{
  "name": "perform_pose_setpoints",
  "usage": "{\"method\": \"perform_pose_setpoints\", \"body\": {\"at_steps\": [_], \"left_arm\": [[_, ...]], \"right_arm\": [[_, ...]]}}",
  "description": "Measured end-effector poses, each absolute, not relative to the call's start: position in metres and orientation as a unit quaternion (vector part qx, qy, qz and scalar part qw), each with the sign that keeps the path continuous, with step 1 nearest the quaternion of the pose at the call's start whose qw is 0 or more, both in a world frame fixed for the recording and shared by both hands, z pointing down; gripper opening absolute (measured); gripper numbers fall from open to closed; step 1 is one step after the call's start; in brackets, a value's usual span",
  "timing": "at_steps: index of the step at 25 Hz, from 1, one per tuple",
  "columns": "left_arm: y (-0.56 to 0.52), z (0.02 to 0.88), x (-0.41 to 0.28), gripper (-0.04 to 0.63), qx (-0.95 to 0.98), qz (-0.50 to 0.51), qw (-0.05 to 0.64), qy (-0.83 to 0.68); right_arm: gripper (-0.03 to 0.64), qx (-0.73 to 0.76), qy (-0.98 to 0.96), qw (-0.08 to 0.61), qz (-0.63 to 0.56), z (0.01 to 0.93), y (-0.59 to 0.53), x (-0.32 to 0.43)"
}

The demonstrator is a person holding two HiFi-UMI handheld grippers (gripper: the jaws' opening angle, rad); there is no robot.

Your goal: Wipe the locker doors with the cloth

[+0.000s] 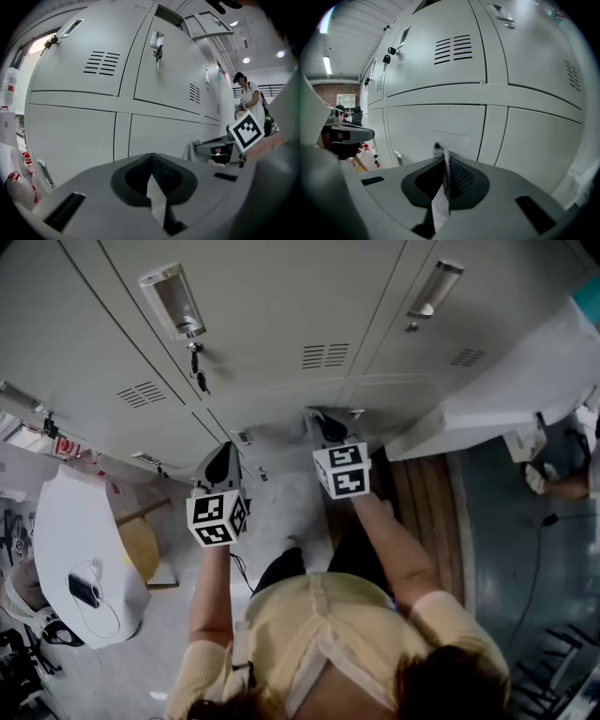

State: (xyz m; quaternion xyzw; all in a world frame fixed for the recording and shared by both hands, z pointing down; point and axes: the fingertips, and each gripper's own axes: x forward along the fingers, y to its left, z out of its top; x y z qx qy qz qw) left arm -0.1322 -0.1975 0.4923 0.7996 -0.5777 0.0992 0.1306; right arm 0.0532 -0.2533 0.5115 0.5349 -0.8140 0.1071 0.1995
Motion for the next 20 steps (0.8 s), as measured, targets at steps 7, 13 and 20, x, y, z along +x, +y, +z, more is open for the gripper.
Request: {"method": "perform_pose_setpoints", "body": {"at_steps": [7, 13, 20], "left_arm": [[-0.206, 0.495, -0.113, 0.002, 0.808, 0.101, 0.132, -0.565], [-0.211, 0.494, -0.099, 0.002, 0.814, 0.099, 0.13, -0.558], [-0.211, 0.493, -0.098, 0.002, 0.812, 0.107, 0.126, -0.56]], "right_arm": [[0.015, 0.558, -0.797, 0.207, 0.105, 0.52, -0.256, 0.085], [0.015, 0.577, -0.781, 0.213, 0.107, 0.528, -0.258, 0.111], [0.015, 0.574, -0.784, 0.205, 0.114, 0.525, -0.253, 0.115]]}}
